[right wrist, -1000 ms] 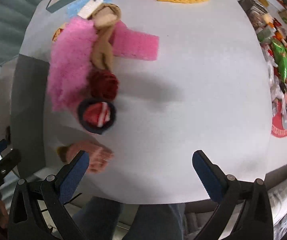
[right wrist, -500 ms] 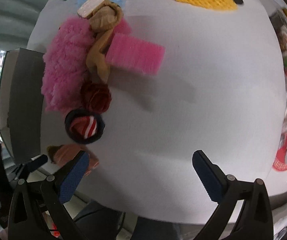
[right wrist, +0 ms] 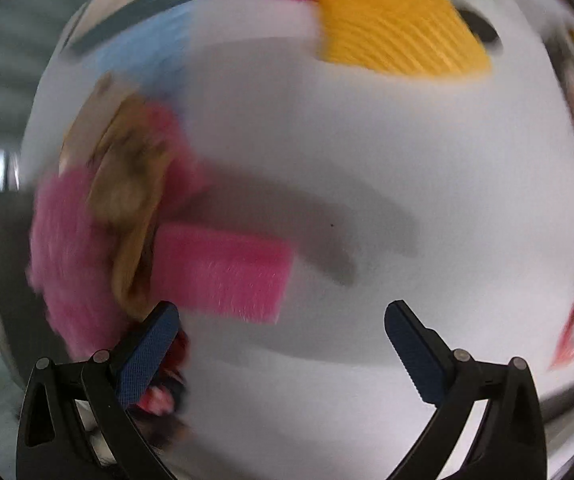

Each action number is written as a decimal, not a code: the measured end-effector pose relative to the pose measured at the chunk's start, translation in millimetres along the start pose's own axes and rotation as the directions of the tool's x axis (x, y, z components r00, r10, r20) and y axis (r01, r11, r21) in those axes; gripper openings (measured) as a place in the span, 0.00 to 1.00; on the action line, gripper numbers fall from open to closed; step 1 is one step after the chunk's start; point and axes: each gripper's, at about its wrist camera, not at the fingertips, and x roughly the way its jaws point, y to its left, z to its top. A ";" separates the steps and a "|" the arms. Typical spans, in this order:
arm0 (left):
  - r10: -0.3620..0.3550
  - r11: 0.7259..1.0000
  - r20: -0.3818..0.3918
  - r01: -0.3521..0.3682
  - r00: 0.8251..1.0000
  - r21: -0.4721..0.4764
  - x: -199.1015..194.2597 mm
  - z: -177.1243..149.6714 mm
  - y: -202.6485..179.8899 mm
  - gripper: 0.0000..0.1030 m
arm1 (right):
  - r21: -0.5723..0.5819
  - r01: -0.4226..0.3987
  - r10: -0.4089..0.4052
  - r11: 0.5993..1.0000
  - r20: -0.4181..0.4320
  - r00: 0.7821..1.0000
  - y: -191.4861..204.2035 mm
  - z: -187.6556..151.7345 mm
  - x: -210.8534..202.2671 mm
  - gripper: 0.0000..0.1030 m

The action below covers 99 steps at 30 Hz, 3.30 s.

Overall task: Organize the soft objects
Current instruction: 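Grasp the pink sponge with the right tool while the left tool grasps the pink-and-olive knit hat, then lift the pink sponge with the right tool while the left tool lifts the knit hat toward the box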

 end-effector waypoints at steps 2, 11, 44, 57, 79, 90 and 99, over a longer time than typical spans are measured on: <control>0.004 1.000 0.002 -0.004 1.000 0.004 -0.2 1.6 3.8 1.00 | 0.064 -0.045 0.045 0.997 -0.010 0.999 -4.7 6.2 3.8 1.00; 0.034 0.999 -0.016 -0.033 0.999 0.008 7.9 28.9 -15.6 1.00 | 0.107 -0.063 0.065 0.992 -0.018 0.998 32.6 30.3 22.8 1.00; 0.078 0.996 -0.004 -0.077 0.997 0.043 14.7 15.0 -21.1 1.00 | 0.012 0.182 -0.181 0.983 -0.054 0.982 45.7 -21.5 30.5 0.80; 0.125 0.962 0.000 -0.121 0.992 0.245 -7.3 1.3 -47.6 0.63 | -0.058 0.176 -0.180 0.983 -0.058 0.982 69.2 -26.9 8.9 0.71; 0.092 0.983 0.291 -0.134 0.952 0.129 -145.7 -15.1 7.0 0.63 | -0.273 0.002 0.004 0.962 0.022 1.000 243.1 -63.3 -57.3 0.71; 0.095 0.990 0.372 -0.126 0.923 0.060 -174.1 2.0 78.7 0.63 | -0.285 -0.026 0.053 0.958 0.084 0.995 212.5 -59.4 -80.9 0.71; 0.089 0.986 0.417 -0.139 0.904 0.091 -194.2 41.2 139.7 0.63 | -0.258 -0.034 0.069 0.966 0.130 0.989 246.1 -101.6 -71.0 0.71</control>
